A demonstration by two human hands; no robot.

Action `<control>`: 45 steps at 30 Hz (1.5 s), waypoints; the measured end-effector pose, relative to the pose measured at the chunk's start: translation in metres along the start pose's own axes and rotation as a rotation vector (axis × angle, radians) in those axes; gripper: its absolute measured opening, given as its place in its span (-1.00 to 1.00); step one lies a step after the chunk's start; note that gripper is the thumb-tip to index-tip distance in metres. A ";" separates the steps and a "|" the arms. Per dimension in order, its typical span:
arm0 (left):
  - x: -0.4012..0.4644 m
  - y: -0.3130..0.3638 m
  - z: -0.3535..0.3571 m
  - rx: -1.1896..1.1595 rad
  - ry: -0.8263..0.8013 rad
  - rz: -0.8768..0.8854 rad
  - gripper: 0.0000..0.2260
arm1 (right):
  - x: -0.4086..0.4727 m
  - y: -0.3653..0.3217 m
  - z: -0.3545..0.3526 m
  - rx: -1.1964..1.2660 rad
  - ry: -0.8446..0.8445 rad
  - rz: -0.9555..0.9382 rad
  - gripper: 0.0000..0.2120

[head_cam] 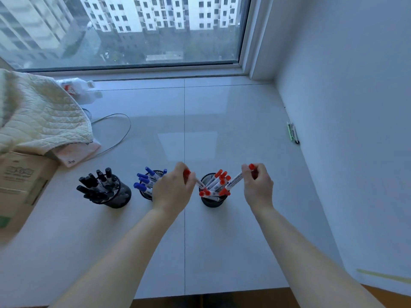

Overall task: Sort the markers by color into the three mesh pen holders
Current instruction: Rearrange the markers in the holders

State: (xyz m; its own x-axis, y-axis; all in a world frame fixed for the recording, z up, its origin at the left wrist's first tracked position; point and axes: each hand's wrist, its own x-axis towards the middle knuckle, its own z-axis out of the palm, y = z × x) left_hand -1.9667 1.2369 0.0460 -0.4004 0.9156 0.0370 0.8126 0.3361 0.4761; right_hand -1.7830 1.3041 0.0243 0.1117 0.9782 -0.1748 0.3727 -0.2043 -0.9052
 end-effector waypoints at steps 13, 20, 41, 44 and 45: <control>0.002 -0.008 -0.019 -1.418 -0.120 -0.868 -0.93 | 0.002 -0.016 -0.011 0.723 -0.152 0.550 -0.90; -0.007 -0.007 -0.013 -1.468 -0.257 -0.711 -0.91 | -0.009 -0.008 -0.002 0.234 -0.318 0.310 -0.84; -0.024 -0.014 0.039 -0.845 -0.180 -0.645 -0.88 | -0.019 0.023 0.028 -0.519 -0.308 -0.226 -0.85; -0.026 -0.013 0.046 -0.813 -0.201 -0.632 -0.88 | -0.021 0.028 0.029 -0.623 -0.223 -0.292 -0.87; -0.026 -0.012 0.047 -0.828 -0.206 -0.632 -0.90 | -0.020 0.031 0.031 -0.654 -0.237 -0.297 -0.88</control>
State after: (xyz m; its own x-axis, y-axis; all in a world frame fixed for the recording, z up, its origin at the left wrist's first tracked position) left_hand -1.9458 1.2190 -0.0023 -0.5070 0.6729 -0.5386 -0.0903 0.5800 0.8096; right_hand -1.8022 1.2790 -0.0117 -0.2526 0.9618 -0.1052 0.8352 0.1619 -0.5256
